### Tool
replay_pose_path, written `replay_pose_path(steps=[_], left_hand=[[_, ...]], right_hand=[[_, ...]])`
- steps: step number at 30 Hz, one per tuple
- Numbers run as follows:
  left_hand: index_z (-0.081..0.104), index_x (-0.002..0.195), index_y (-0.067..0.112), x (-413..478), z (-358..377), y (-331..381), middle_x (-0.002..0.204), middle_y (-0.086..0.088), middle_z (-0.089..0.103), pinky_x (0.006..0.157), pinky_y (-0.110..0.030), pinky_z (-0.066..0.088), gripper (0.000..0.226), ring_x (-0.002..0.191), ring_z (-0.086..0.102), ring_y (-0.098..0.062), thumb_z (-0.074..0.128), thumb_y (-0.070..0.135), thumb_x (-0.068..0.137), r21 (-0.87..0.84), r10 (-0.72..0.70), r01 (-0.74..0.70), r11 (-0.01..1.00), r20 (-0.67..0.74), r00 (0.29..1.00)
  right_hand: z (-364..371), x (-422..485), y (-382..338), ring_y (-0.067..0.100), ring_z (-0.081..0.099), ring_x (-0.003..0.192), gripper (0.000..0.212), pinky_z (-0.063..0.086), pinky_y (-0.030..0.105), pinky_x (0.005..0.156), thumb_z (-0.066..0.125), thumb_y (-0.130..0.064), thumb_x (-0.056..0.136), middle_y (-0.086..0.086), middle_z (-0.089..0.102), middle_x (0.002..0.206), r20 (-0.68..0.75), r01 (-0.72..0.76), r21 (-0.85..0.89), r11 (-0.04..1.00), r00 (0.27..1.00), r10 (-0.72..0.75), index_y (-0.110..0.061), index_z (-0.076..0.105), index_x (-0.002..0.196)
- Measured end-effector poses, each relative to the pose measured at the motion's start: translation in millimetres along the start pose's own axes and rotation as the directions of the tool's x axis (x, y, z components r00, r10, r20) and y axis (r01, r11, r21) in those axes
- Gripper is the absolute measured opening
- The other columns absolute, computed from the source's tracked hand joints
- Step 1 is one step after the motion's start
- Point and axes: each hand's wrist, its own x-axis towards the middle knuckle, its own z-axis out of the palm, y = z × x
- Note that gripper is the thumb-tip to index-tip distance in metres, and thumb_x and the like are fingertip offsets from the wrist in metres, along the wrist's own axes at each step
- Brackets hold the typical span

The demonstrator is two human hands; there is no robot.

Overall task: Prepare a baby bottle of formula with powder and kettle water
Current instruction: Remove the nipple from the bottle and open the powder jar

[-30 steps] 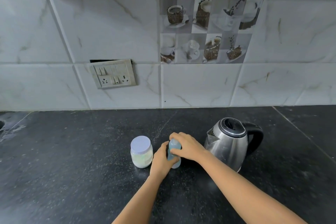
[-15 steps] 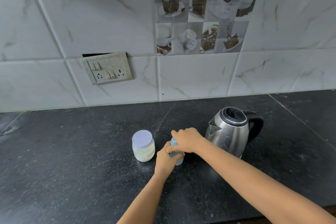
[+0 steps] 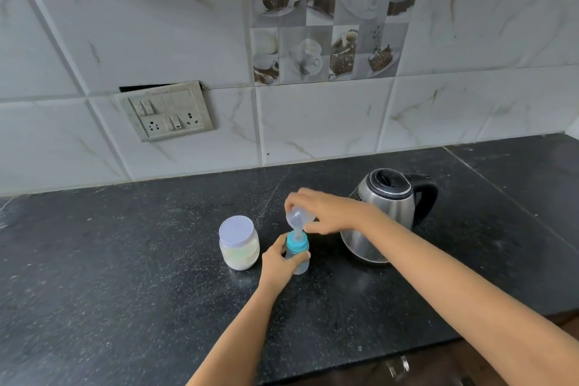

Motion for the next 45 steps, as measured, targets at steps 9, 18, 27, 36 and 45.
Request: replay_pose_path(steps=[9,18,27,36,45], left_hand=[[0.047,0.132,0.026,-12.1,9.8,-5.1,0.134,0.002,0.054,0.107,-0.038,0.039,0.063,0.122,0.050,-0.014,0.078,0.032,0.076,-0.065,-0.043,0.036,0.997,-0.110,0.993],[0.042,0.138,0.027,-12.0,9.9,-7.5,0.141,0.002,0.049,0.108,-0.039,0.035,0.069,0.130,0.044,-0.017,0.076,0.033,0.078,-0.034,-0.051,0.048,0.998,-0.101,0.994],[0.042,0.136,0.030,-15.0,11.4,-12.3,0.140,0.004,0.050,0.106,-0.038,0.036,0.069,0.128,0.045,-0.016,0.076,0.036,0.077,-0.017,-0.056,0.055,0.998,-0.121,0.991],[0.047,0.127,0.037,-15.4,10.9,-17.2,0.117,0.021,0.053,0.094,-0.022,0.035,0.060,0.108,0.047,0.002,0.078,0.033,0.076,-0.020,0.008,-0.010,1.000,-0.133,0.991],[0.052,0.119,0.037,-11.7,6.7,-18.8,0.099,0.025,0.061,0.072,-0.009,0.043,0.056,0.093,0.059,0.006,0.077,0.020,0.072,-0.003,0.016,-0.017,1.000,-0.122,0.992]], right_hand=[[104.7,-58.1,46.3,0.005,0.052,0.113,0.051,0.043,0.019,0.089,0.074,-0.020,0.077,-0.015,0.054,0.119,-0.392,-0.157,0.628,0.762,0.782,0.485,-0.037,0.048,0.118],[185.7,-64.0,60.0,0.011,0.043,0.128,0.079,0.036,0.029,0.106,0.078,-0.012,0.078,-0.002,0.047,0.140,-0.310,-0.299,0.659,0.690,0.727,0.612,-0.023,0.033,0.142],[195.9,-69.0,58.9,0.011,0.044,0.122,0.079,0.037,0.026,0.100,0.083,-0.026,0.072,-0.002,0.046,0.135,-0.383,-0.295,0.663,0.688,0.656,0.651,-0.022,0.039,0.137],[149.3,-29.8,6.3,0.007,0.052,0.095,0.060,0.049,0.020,0.081,0.078,-0.031,0.078,0.002,0.047,0.123,-0.628,-0.180,0.481,0.858,0.613,0.480,-0.017,0.049,0.129],[131.0,20.9,-0.2,0.014,0.054,0.109,0.055,0.050,0.031,0.093,0.082,-0.035,0.070,0.003,0.053,0.115,-0.358,-0.386,0.485,0.785,0.731,0.581,-0.017,0.052,0.113]])
